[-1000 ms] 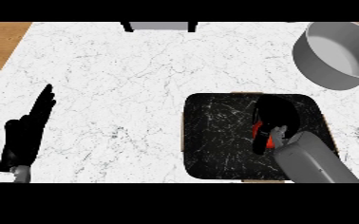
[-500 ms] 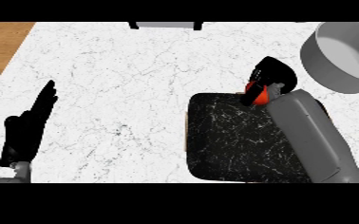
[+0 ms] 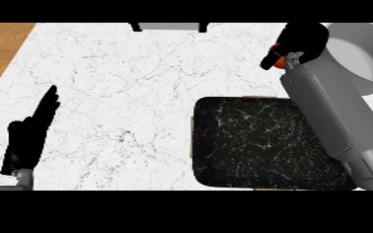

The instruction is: Pick the tomato from the tray and place it in the pot

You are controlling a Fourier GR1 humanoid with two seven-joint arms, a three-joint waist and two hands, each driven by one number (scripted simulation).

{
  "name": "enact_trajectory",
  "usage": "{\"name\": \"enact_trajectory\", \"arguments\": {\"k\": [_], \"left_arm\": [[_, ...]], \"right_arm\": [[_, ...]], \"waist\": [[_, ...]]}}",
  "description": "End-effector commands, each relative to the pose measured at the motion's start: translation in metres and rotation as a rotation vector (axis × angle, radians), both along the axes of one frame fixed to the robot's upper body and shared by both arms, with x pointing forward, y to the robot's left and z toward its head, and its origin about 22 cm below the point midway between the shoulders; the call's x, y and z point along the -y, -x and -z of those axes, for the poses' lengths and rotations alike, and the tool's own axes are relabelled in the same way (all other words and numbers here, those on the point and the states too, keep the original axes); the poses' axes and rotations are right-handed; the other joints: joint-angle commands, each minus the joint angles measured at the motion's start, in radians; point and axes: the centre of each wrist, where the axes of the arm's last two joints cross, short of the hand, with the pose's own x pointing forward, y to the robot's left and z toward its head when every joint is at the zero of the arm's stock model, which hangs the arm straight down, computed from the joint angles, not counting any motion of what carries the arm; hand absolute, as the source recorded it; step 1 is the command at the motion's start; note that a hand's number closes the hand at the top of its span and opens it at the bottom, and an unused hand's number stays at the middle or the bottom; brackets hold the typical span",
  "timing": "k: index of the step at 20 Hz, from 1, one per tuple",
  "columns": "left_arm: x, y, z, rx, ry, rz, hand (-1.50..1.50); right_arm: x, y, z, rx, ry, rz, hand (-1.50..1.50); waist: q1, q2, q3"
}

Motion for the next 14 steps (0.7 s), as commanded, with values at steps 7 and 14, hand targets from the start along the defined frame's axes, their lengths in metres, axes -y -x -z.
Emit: {"name": "enact_trajectory", "arguments": {"k": [7, 14], "left_arm": [[0.0, 0.008, -0.004, 0.004, 0.0, -0.004, 0.0], [0.01, -0.003, -0.008, 0.006, 0.012, -0.012, 0.0]], "right_arm": [[0.017, 0.0, -0.064, 0.401, 0.052, 0.156, 1.5], [0.071, 0.001, -0.067, 0.522, 0.022, 0.165, 1.5]], "waist": [[-0.013, -0.004, 0.001], [-0.014, 0.0, 0.001]]}}
